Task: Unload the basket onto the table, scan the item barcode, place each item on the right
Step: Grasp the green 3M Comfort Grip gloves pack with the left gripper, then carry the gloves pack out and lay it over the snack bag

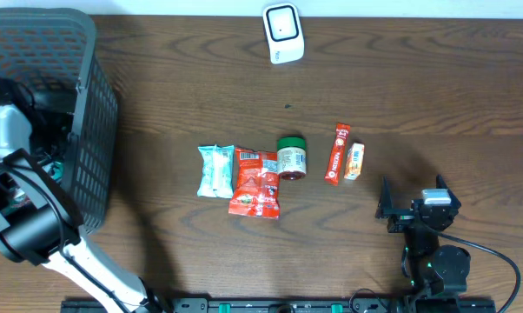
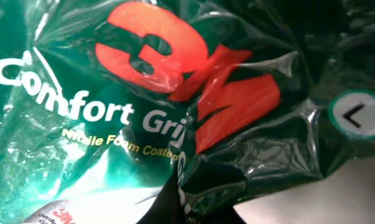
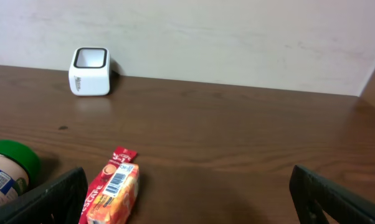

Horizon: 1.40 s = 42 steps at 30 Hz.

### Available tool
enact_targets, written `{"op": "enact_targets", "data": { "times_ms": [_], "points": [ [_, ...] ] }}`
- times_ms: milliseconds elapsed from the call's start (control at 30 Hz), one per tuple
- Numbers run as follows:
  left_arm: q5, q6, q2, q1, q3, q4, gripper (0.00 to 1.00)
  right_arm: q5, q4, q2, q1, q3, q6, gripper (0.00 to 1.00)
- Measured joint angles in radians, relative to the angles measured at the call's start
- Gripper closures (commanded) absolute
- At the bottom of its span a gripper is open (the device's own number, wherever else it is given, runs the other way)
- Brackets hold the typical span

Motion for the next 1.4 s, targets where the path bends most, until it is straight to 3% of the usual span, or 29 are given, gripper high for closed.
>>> {"op": "enact_targets", "data": {
  "times_ms": [300, 900, 1200, 1400],
  "points": [
    [0.058, -0.035, -0.076, 0.037, -0.011, -0.028, 0.93, 0.0, 0.0, 0.0, 0.0, 0.0, 0.0, 0.01],
    [0.07, -0.163, -0.648, 0.025, -0.016, 0.026, 0.93, 0.0, 0.0, 0.0, 0.0, 0.0, 0.0, 0.01],
    [0.159, -0.171, -1.035, -0.14, -0.015, 0.104, 0.93, 0.0, 0.0, 0.0, 0.0, 0.0, 0.0, 0.01],
    [0.382, -0.173, -1.207, -0.291, -0.013, 0.064, 0.93, 0.0, 0.0, 0.0, 0.0, 0.0, 0.0, 0.01]
  ]
}}
